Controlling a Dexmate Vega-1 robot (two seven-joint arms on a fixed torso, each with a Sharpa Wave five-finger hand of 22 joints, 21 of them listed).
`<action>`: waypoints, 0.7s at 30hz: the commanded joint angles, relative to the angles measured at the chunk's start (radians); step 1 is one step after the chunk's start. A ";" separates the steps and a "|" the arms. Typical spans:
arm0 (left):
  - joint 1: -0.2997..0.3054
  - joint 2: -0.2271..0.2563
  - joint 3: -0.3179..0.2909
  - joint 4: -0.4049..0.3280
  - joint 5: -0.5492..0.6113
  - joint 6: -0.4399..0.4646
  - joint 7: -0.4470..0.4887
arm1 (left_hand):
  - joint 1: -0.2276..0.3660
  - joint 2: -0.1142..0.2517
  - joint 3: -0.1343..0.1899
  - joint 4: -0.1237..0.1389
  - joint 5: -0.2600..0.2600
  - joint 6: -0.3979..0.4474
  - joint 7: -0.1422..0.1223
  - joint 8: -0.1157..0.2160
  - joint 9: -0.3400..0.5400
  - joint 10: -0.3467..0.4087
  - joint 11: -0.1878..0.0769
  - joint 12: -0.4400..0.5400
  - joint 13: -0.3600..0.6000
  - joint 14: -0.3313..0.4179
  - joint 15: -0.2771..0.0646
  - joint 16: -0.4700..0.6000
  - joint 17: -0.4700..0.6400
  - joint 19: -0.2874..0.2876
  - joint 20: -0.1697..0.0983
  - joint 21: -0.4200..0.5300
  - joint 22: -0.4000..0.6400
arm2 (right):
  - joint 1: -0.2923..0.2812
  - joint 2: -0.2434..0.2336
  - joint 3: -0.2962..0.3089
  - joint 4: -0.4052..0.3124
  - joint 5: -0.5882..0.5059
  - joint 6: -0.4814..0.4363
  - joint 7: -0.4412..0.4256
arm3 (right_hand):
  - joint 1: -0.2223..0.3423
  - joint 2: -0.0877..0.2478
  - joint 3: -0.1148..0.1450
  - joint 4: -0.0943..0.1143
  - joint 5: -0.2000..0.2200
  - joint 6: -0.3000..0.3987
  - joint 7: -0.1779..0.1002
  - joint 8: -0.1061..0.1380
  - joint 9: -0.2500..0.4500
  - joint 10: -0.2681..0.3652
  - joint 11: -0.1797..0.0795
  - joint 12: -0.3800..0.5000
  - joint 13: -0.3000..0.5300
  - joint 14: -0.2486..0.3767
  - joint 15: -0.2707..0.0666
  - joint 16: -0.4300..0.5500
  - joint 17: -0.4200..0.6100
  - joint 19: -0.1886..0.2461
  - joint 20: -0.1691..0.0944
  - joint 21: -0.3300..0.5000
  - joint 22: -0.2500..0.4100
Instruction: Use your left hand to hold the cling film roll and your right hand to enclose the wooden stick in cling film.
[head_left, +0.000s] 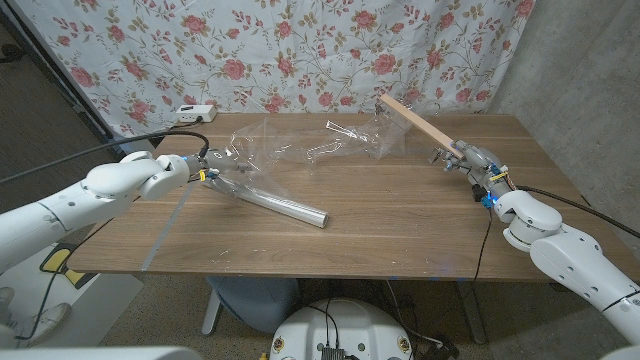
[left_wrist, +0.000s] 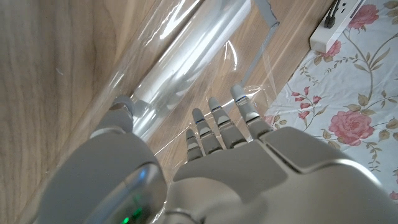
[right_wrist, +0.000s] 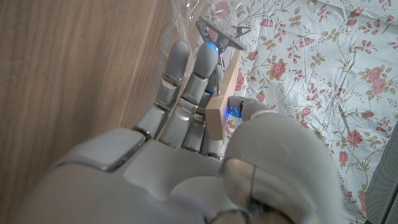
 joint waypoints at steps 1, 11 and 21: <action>-0.023 -0.010 0.018 0.021 0.023 0.009 -0.070 | -0.013 0.002 -0.004 -0.002 0.006 0.057 -0.003 0.021 0.003 0.041 -0.004 0.017 -0.009 0.056 -0.018 0.018 -0.020 0.045 -0.018 -0.001 0.003 | -0.004 0.000 0.002 -0.007 -0.003 -0.007 -0.010 | 0.003 0.015 0.290 -0.157 0.006 0.114 -0.117 0.007 0.005 0.070 -0.070 0.008 0.025 0.003 -0.003 -0.001 0.001 0.000 -0.053 0.005 0.003; -0.064 -0.045 0.054 0.036 0.057 -0.001 -0.138 | -0.053 0.009 -0.002 0.007 0.003 0.193 -0.006 0.057 0.010 0.138 -0.015 0.043 -0.029 0.206 -0.037 0.054 -0.054 0.289 -0.044 0.043 0.000 | -0.001 0.002 0.000 -0.007 -0.006 -0.008 -0.014 | 0.003 0.015 0.290 -0.156 0.006 0.116 -0.116 0.007 0.003 0.076 -0.072 0.005 0.016 0.004 -0.003 0.000 0.003 -0.001 -0.053 0.005 0.003; -0.100 -0.078 0.075 0.051 0.066 0.003 -0.189 | -0.076 0.011 0.014 0.005 -0.001 0.209 -0.014 0.046 0.013 0.199 -0.022 0.060 -0.026 0.297 -0.042 0.062 -0.058 0.462 -0.031 0.058 -0.005 | -0.005 0.003 0.005 -0.007 -0.005 -0.008 -0.017 | 0.004 0.015 0.290 -0.157 0.005 0.115 -0.115 0.007 0.004 0.074 -0.072 0.005 0.016 -0.001 -0.003 -0.004 -0.001 -0.001 -0.053 0.006 0.003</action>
